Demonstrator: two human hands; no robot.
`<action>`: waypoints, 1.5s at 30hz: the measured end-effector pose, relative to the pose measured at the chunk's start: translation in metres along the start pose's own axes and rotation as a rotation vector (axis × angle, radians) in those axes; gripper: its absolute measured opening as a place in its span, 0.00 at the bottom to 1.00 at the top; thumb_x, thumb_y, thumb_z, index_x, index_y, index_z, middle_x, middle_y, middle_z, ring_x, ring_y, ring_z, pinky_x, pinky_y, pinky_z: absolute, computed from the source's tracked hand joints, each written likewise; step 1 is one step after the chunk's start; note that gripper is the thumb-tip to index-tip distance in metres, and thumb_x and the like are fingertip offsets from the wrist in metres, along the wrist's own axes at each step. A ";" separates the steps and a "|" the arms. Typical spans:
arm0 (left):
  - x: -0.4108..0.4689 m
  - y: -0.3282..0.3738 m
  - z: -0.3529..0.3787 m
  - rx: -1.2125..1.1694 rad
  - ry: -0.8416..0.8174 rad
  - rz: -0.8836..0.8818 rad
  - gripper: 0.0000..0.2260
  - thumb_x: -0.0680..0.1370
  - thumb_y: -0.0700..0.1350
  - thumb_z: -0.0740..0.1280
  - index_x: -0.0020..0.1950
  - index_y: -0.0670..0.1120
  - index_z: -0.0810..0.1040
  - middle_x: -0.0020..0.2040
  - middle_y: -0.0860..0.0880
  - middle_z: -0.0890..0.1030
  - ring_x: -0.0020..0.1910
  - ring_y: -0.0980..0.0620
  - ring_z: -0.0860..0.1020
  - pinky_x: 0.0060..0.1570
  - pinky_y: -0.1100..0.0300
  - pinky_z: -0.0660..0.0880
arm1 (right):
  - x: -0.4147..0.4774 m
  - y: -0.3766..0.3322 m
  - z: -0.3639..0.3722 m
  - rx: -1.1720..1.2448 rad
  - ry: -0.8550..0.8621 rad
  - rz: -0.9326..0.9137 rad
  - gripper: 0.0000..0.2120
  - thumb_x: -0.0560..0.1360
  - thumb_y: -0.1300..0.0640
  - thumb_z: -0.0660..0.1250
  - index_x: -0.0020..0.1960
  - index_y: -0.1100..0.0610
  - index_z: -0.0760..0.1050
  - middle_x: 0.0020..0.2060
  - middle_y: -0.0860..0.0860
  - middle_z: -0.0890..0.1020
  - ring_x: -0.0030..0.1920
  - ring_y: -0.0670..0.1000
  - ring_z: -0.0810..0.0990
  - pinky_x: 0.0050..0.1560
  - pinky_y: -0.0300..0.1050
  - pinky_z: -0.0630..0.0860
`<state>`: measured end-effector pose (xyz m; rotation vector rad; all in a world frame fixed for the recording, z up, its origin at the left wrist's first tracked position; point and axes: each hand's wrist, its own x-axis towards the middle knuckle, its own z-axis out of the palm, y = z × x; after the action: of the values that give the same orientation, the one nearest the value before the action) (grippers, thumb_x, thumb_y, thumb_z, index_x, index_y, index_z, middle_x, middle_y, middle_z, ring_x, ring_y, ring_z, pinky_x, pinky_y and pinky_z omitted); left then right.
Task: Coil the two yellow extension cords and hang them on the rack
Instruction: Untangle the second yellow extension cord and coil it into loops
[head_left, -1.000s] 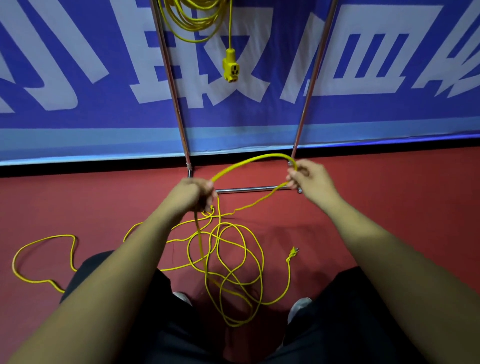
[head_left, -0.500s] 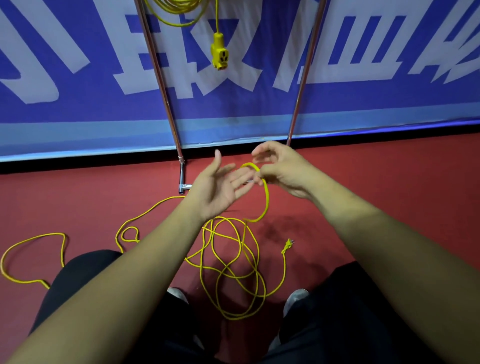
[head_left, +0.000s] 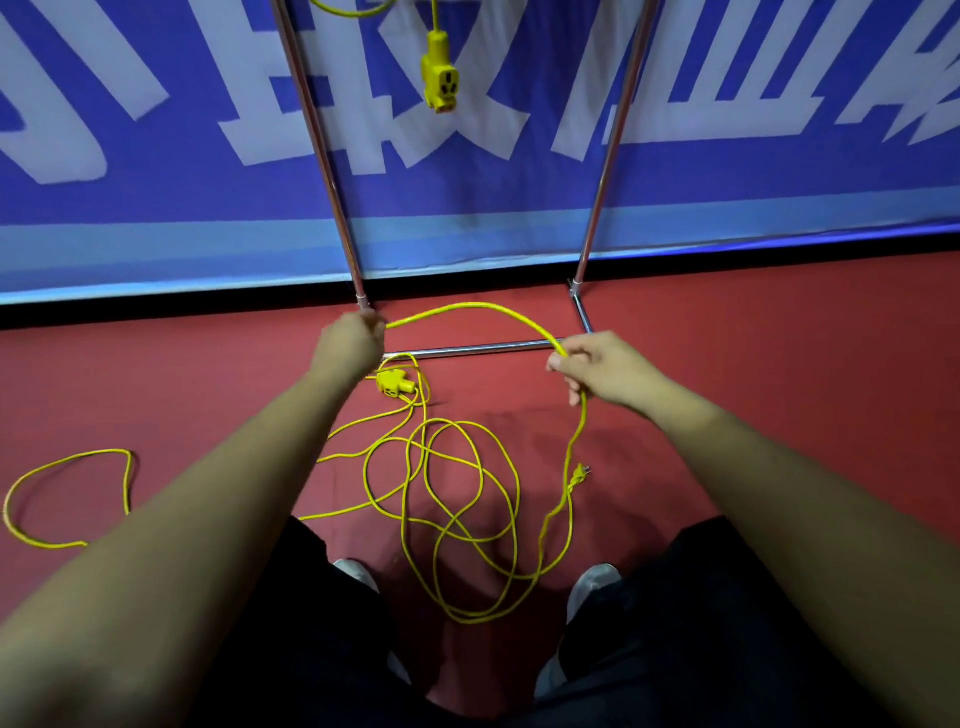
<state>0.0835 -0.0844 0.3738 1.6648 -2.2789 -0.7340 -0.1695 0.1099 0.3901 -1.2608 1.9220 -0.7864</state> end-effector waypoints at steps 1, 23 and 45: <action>-0.004 0.000 0.003 0.189 -0.039 -0.008 0.19 0.79 0.48 0.65 0.69 0.47 0.73 0.60 0.37 0.79 0.61 0.36 0.75 0.60 0.49 0.69 | 0.002 -0.018 0.002 -0.007 0.002 -0.047 0.09 0.79 0.61 0.64 0.46 0.66 0.78 0.26 0.54 0.72 0.24 0.50 0.74 0.28 0.39 0.71; -0.022 -0.001 0.015 -0.836 0.010 0.034 0.12 0.83 0.43 0.59 0.40 0.44 0.73 0.27 0.52 0.77 0.31 0.53 0.80 0.32 0.59 0.73 | 0.012 0.051 0.029 -0.358 -0.176 0.156 0.12 0.78 0.61 0.64 0.36 0.52 0.74 0.31 0.48 0.76 0.36 0.49 0.73 0.36 0.41 0.67; -0.030 0.019 0.003 -1.079 -0.116 0.111 0.11 0.84 0.44 0.58 0.43 0.43 0.72 0.31 0.49 0.67 0.29 0.52 0.73 0.35 0.59 0.67 | 0.009 0.095 -0.002 -0.297 -0.112 0.293 0.13 0.77 0.64 0.65 0.35 0.54 0.76 0.35 0.51 0.81 0.42 0.50 0.77 0.44 0.41 0.72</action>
<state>0.0761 -0.0516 0.3846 0.9609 -1.4756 -1.6458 -0.2224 0.1341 0.3141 -1.1259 2.1204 -0.2834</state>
